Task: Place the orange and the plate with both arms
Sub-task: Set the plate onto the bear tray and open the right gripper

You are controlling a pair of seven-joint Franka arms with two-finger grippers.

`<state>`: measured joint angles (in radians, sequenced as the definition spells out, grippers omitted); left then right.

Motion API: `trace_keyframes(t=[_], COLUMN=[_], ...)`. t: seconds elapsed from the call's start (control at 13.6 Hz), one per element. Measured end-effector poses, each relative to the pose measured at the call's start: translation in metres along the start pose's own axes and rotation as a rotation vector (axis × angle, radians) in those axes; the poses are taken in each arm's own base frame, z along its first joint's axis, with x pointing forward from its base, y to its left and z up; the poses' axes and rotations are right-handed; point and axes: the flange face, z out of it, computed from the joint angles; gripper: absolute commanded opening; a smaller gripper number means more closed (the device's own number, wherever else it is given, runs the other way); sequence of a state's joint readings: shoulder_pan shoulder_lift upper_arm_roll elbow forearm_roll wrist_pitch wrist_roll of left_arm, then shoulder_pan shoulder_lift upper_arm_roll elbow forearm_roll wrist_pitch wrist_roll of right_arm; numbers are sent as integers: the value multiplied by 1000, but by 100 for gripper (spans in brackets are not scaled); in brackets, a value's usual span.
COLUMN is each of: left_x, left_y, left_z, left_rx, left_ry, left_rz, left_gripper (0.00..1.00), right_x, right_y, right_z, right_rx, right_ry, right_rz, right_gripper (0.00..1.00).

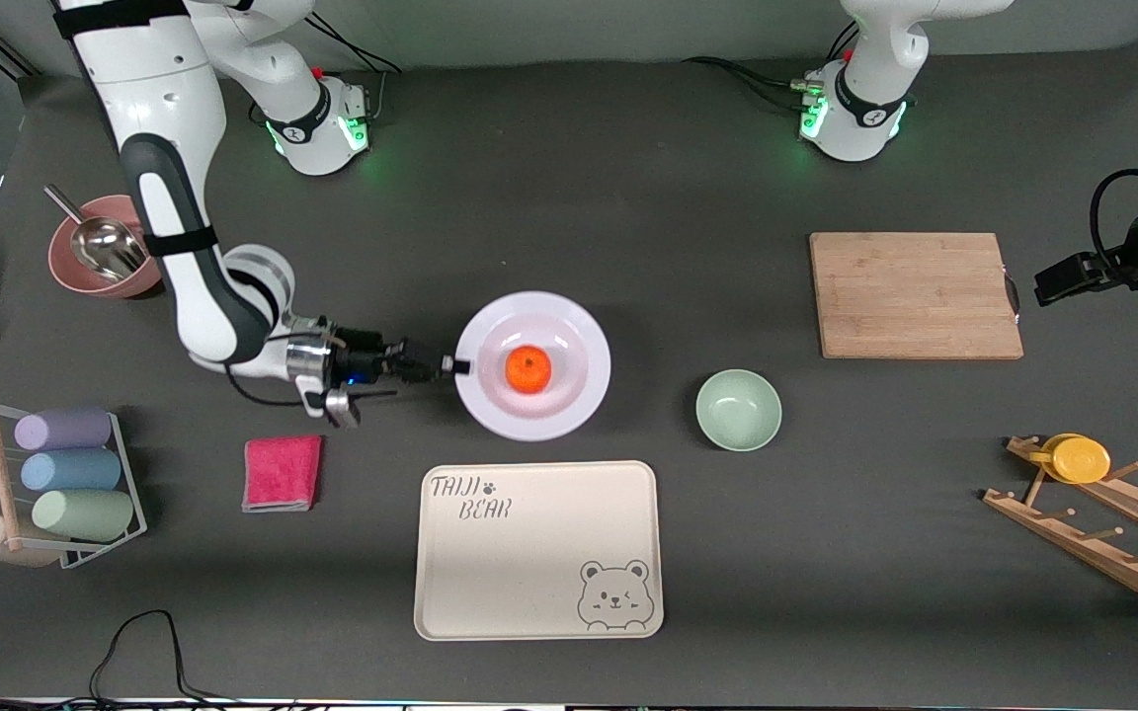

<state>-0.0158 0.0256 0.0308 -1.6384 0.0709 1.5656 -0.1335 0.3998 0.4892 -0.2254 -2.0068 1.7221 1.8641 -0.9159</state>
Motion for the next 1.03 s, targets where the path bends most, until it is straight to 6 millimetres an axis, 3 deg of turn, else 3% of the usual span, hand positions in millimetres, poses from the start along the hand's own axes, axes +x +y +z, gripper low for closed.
trace_keyframes(t=[0.37, 0.59, 0.88, 1.03], left_x=[1, 2, 5, 11], left_y=[-13, -17, -18, -18], left_z=[1, -3, -19, -16], left_rx=[-2, -3, 3, 15], left_ry=[-5, 3, 55, 73], left_rz=[-23, -26, -3, 11], left_gripper=[100, 100, 100, 100], right_x=[94, 133, 143, 140], right_y=[32, 51, 72, 83], right_z=[14, 28, 43, 47], right_rx=[-15, 33, 46, 35], right_ry=[35, 84, 85, 82], right_rz=[-26, -2, -1, 10], right_gripper=[0, 0, 0, 0])
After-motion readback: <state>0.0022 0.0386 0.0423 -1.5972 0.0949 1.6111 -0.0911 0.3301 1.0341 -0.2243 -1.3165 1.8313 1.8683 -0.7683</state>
